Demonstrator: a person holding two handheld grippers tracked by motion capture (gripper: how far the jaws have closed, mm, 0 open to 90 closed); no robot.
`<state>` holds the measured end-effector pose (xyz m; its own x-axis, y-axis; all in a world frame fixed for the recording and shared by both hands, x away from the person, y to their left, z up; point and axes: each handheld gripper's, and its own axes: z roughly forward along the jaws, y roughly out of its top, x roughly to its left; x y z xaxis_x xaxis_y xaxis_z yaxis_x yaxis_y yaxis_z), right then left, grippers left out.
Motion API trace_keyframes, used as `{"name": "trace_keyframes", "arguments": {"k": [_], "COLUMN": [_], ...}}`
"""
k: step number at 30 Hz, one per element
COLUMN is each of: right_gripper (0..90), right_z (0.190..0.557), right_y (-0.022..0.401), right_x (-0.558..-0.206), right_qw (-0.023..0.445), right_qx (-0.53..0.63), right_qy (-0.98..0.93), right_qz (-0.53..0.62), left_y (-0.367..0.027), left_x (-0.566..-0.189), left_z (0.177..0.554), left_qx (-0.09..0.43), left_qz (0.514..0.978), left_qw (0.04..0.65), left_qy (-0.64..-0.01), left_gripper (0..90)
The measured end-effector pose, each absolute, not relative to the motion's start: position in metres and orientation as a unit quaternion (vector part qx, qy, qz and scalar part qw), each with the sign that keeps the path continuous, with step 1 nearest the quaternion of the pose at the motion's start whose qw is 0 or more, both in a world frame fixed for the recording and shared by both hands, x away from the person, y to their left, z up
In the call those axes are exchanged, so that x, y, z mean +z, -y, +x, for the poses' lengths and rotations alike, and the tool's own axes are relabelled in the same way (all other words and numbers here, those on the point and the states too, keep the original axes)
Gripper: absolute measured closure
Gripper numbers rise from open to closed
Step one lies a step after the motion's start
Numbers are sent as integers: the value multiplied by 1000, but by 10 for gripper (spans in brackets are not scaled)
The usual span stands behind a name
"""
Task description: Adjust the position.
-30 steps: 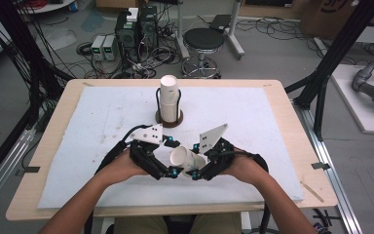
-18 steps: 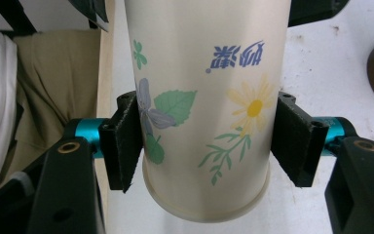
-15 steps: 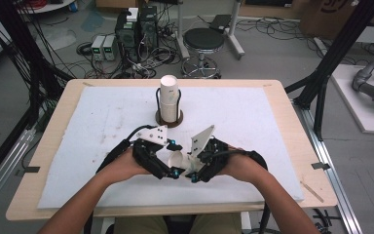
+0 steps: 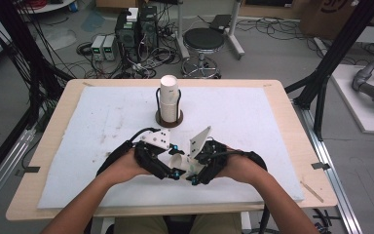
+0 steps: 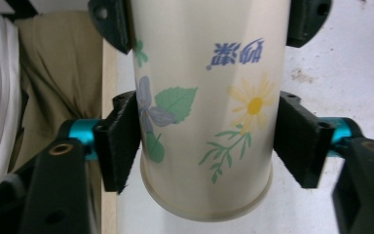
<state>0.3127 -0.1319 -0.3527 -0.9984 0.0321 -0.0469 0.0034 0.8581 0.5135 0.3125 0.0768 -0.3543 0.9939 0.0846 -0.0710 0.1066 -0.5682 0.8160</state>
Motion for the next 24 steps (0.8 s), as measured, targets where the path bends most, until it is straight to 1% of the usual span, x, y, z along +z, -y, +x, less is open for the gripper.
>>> {"name": "trace_keyframes", "arguments": {"k": [1,2,5,6,13,16,20,24], "right_gripper": [292,203,201,202,202,202,202,201], "right_z": [313,313,315,315,314,313,308,304], "right_y": [132,134,139,145,164,169,182,191], "right_x": [-353,-352,-351,-349,-342,-341,-346,-355], "right_qw": [27,30,28,26,36,36,53,58], "right_qx": [266,276,294,319,399,416,464,489], "right_qy": [-963,-960,-955,-946,-914,-907,-881,-866], "right_qz": [9,27,37,45,57,62,76,88], "left_y": [-77,-77,-81,-84,-94,-98,-105,-110], "left_x": [-354,-354,-353,-352,-357,-360,-364,-368], "left_z": [312,313,313,314,313,311,310,309], "left_qx": [-12,-10,-4,-4,1,4,10,14], "left_qz": [885,885,876,871,854,844,832,824], "left_qw": [462,462,478,488,516,532,550,561], "left_qy": [-54,-54,-55,-59,-62,-69,-75,-79], "left_gripper": [374,374,375,375,375,375,374,374]}}
